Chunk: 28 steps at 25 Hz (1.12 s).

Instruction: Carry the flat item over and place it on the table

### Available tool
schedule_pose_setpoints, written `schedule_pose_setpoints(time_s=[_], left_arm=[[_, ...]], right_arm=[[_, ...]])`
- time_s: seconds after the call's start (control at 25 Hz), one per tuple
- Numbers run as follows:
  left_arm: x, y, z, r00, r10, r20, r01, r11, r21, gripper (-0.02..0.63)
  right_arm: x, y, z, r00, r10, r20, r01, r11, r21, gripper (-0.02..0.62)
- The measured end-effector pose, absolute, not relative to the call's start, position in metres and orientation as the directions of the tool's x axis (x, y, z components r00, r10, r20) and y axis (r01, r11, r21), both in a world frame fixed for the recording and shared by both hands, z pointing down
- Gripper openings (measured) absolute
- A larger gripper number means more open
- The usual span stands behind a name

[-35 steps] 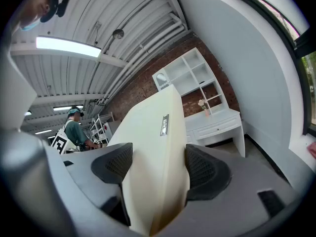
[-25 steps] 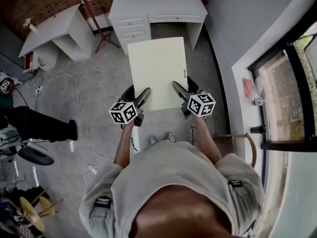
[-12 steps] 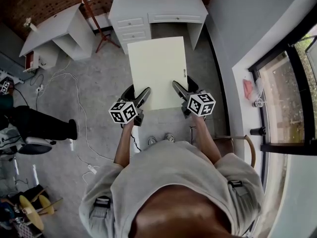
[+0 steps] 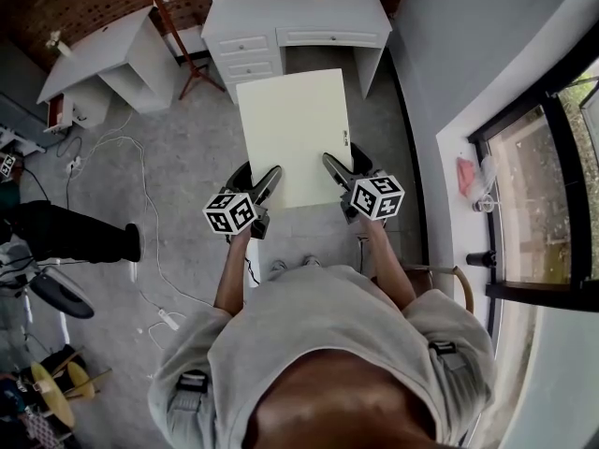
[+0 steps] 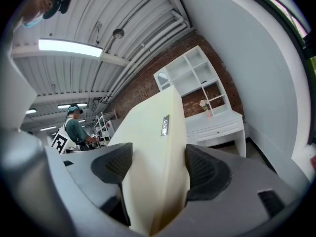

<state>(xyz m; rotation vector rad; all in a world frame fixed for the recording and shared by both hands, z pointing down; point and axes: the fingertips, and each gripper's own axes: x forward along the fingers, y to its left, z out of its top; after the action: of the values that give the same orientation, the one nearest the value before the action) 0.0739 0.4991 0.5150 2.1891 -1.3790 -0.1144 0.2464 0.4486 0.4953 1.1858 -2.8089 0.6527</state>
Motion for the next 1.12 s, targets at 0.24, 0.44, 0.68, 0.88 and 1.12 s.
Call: schedule_pose_setpoints(time_s=[0.24, 0.44, 0.68, 0.88, 1.12], left_arm=[[0.091, 0.484, 0.515, 0.46, -0.861, 0.219, -0.824, -0.321, 0.468, 0.37], [0.094, 0.476, 0.517, 0.457, -0.86, 0.228, -0.827, -0.317, 0.464, 0.37], [0.094, 0.462, 0.526, 0.466, -0.853, 0.235, -0.822, -0.319, 0.471, 0.37], [0.086, 0.438, 0.536, 0.473, -0.849, 0.236, -0.814, -0.318, 0.487, 0.37], [0.07, 0.385, 0.536, 0.496, -0.84, 0.221, -0.802, -0.346, 0.487, 0.37]], right_arm=[[0.263, 0.433, 0.501, -0.72, -0.671, 0.177, -0.678, 0.628, -0.382, 0.354], [0.267, 0.425, 0.501, -0.722, -0.671, 0.172, -0.676, 0.629, -0.385, 0.351], [0.268, 0.412, 0.512, -0.713, -0.677, 0.184, -0.684, 0.614, -0.394, 0.351], [0.259, 0.389, 0.518, -0.708, -0.68, 0.194, -0.692, 0.611, -0.385, 0.35], [0.244, 0.341, 0.517, -0.689, -0.699, 0.192, -0.711, 0.6, -0.367, 0.35]])
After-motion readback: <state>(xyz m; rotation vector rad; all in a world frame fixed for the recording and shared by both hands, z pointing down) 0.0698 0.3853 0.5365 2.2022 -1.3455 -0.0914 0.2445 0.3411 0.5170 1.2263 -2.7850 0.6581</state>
